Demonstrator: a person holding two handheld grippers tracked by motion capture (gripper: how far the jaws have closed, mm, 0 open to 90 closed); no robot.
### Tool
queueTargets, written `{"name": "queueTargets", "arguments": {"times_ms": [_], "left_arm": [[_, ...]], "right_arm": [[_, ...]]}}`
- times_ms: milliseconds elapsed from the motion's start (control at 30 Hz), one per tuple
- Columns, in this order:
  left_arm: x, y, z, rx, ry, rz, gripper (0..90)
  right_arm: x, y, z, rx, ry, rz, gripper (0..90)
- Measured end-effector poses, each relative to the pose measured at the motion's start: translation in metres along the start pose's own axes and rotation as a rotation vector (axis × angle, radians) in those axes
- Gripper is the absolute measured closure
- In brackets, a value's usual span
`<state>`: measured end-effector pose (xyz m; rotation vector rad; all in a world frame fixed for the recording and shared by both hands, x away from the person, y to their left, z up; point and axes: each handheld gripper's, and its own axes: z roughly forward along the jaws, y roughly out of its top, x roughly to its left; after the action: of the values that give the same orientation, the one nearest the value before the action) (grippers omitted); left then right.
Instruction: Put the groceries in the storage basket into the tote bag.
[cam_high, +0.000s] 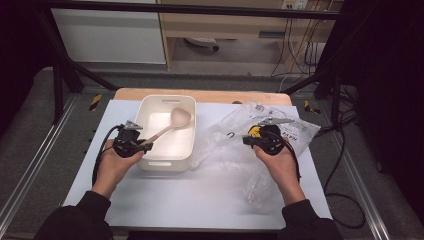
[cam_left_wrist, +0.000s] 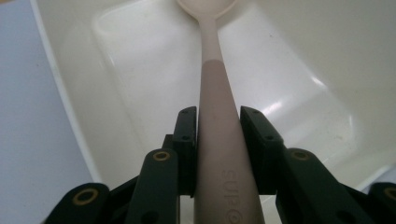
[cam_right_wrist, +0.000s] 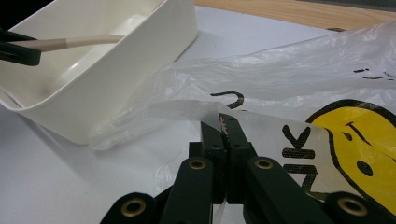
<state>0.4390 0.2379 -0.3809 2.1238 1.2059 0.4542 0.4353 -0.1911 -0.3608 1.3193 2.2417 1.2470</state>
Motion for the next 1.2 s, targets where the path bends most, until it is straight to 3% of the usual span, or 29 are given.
{"name": "queueTargets", "arguments": {"times_ms": [400, 767, 900, 1033, 1200], "left_arm": [[-0.0035, -0.0022, -0.0035, 0.017, -0.003, -0.009, 67.9], [-0.0031, -0.0018, -0.0012, -0.004, -0.001, -0.02, 65.6], [-0.0058, 0.0004, 0.0012, 0.006, 0.01, -0.002, 62.9], [-0.0047, 0.0005, 0.0012, 0.02, 0.013, 0.01, 68.2], [-0.006, -0.0012, -0.0003, -0.011, 0.028, 0.024, 68.7]], "right_arm": [[-0.0023, -0.001, -0.0018, 0.001, -0.002, 0.005, 90.0], [-0.0014, -0.0015, -0.0007, 0.004, 0.0, 0.006, 90.0], [-0.0015, -0.002, -0.0002, 0.005, 0.002, 0.005, 90.0], [-0.0019, -0.0023, 0.0, 0.007, 0.002, 0.006, 90.0], [-0.0019, -0.0021, -0.0006, 0.005, 0.002, 0.008, 90.0]]}}
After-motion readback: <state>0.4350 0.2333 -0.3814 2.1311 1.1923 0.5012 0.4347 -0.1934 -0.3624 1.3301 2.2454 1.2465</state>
